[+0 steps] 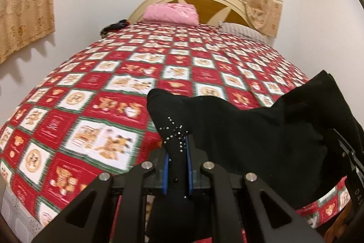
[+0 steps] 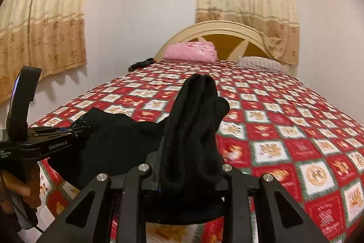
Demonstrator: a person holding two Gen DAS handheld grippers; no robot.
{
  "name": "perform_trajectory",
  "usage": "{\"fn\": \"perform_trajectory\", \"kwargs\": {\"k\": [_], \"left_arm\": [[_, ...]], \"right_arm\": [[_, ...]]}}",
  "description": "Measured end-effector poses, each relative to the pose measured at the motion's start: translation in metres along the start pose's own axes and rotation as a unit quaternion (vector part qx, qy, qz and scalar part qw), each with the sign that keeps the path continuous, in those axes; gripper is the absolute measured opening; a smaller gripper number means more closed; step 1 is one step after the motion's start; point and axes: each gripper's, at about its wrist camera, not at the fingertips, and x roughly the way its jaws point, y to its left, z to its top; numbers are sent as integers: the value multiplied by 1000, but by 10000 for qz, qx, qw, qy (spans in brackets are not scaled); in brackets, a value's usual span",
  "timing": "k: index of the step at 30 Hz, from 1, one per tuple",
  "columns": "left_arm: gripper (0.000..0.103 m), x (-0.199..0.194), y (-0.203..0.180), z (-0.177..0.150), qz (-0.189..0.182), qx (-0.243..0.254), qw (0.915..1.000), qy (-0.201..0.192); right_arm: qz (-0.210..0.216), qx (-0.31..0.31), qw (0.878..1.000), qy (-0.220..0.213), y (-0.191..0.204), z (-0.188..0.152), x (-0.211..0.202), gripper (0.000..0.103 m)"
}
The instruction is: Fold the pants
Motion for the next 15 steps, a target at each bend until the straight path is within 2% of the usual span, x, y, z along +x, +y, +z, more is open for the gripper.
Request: {"fn": "perform_trajectory", "kwargs": {"k": [15], "left_arm": [[13, 0, 61, 17, 630, -305, 9973, -201]], "right_arm": [[672, -180, 9975, -124, 54, 28, 41, 28]]}}
